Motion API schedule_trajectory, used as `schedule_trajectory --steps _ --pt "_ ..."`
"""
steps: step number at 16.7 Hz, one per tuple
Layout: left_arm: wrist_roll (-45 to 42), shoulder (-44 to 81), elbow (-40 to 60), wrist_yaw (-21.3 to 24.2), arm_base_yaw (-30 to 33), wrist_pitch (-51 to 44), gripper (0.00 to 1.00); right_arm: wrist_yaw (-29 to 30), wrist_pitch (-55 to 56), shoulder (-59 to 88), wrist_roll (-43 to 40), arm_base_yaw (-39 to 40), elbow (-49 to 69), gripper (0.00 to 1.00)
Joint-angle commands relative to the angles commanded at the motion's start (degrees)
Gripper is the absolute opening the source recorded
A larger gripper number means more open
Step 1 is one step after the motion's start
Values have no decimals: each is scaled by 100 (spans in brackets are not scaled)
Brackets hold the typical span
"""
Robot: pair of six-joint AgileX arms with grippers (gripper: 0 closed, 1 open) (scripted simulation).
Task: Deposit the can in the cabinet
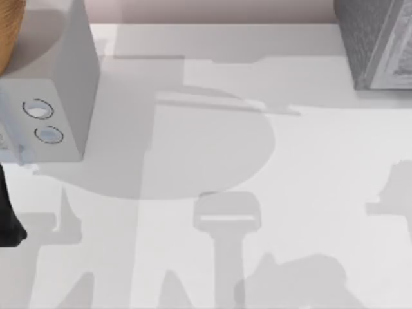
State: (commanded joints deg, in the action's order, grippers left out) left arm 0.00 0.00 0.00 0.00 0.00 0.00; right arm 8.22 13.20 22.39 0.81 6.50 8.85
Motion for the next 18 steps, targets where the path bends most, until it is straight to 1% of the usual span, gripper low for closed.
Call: schedule_trajectory --steps 4,7,9,15,18 --pt "0 0 0 0 0 0 100 -410 -733 -1454 -52 -353 -460 0" --pt "0 0 0 0 0 0 100 -728 -1196 -2105 -78 -595 -793 0" --pt "0 0 0 0 0 0 100 -821 -1320 -2239 -81 -650 -885 0" --pt "0 0 0 0 0 0 100 -815 -1311 -2217 -70 -634 -875 0" --pt "0 0 0 0 0 0 100 -783 -1357 -2023 -70 -604 -580 0"
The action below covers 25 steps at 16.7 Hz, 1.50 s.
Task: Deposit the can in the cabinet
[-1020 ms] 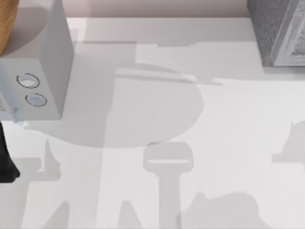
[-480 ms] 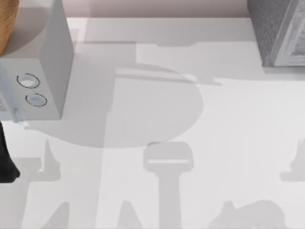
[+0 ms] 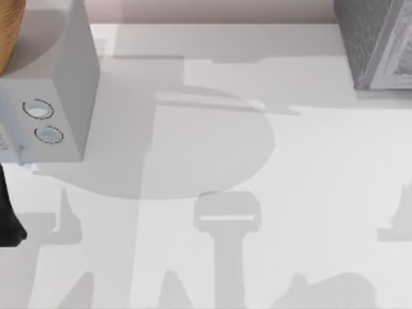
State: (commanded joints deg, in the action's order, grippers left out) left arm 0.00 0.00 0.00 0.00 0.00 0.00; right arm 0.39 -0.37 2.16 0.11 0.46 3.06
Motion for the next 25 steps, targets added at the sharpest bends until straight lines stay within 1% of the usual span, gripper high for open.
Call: schedule_trajectory --steps 25 --pt "0 0 0 0 0 0 100 632 -1515 4719 60 705 6171 0"
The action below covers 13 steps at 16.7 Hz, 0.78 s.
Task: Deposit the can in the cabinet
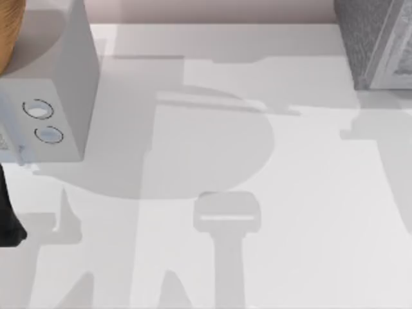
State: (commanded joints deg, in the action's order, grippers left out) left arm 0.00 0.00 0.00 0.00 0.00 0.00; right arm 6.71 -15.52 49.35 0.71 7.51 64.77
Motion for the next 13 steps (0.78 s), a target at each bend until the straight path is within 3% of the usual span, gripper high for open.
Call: schedule_trajectory --steps 13 --pt "0 0 0 0 0 0 100 451 -786 2456 18 247 3244 0"
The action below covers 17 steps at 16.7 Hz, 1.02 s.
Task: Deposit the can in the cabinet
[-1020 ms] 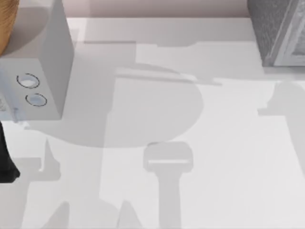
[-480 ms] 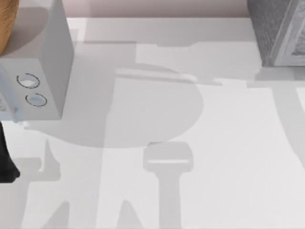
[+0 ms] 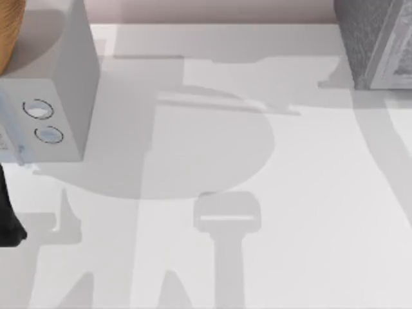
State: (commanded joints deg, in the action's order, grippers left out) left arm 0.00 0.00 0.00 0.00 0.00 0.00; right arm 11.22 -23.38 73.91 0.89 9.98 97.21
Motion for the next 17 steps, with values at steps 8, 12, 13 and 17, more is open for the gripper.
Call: schedule_trajectory --steps 8,12,13,17 --pt "0 0 0 0 0 0 100 -4 -62 209 22 40 261 0" --pt "0 0 0 0 0 0 100 -5 -55 325 5 13 548 0" --pt "0 0 0 0 0 0 100 -11 -81 431 -3 1 714 0" --pt "0 0 0 0 0 0 100 -62 -327 1063 -9 -37 1490 0"
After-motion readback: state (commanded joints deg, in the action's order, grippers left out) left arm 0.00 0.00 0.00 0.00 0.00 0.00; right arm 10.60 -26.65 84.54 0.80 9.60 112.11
